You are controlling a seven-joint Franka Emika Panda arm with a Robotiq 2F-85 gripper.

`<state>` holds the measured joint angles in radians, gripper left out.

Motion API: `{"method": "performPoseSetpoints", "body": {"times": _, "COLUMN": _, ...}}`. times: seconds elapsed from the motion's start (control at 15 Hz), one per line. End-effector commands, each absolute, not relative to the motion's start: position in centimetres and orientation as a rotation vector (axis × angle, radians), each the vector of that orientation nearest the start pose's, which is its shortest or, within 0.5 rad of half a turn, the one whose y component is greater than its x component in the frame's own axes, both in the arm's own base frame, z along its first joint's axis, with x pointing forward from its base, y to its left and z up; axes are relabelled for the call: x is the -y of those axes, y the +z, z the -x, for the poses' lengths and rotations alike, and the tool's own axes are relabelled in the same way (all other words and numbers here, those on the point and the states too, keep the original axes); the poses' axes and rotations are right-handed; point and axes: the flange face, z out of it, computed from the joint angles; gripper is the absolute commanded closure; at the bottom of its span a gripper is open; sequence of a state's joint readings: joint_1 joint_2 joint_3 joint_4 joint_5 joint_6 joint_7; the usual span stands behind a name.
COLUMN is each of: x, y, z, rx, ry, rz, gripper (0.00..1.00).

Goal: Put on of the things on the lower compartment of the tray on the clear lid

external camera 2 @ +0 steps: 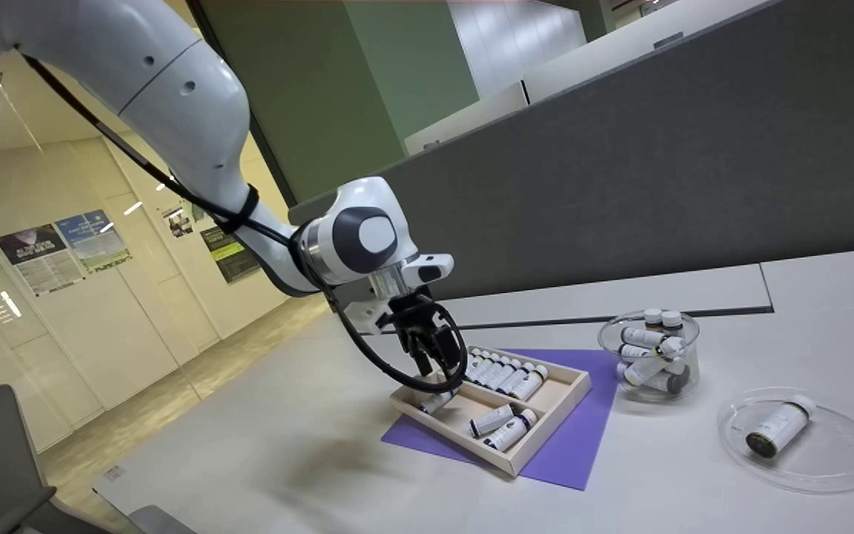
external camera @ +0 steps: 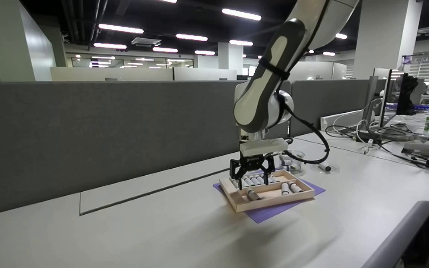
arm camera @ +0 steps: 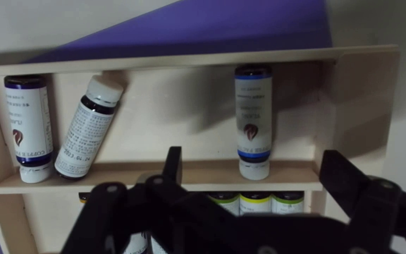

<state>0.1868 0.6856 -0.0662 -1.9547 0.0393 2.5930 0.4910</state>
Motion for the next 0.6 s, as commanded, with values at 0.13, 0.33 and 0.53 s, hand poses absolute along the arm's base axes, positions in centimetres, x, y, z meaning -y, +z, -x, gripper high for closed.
{"method": "performPoseSetpoints", "body": {"times": 0.13, "x": -7.9, "y": 10.3, "z": -60.5, "rx": -0.62, "ry": 0.085, "rz": 3.134, "gripper": 0.0}}
{"method": "performPoseSetpoints", "body": {"times": 0.33, "x": -8.1, "y": 9.5, "z": -60.4, "rx": -0.608, "ry": 0.108, "rz": 3.147, "gripper": 0.25}}
{"method": "performPoseSetpoints", "body": {"times": 0.53, "x": -8.1, "y": 9.2, "z": -60.4, "rx": -0.609, "ry": 0.113, "rz": 3.148, "gripper": 0.42}}
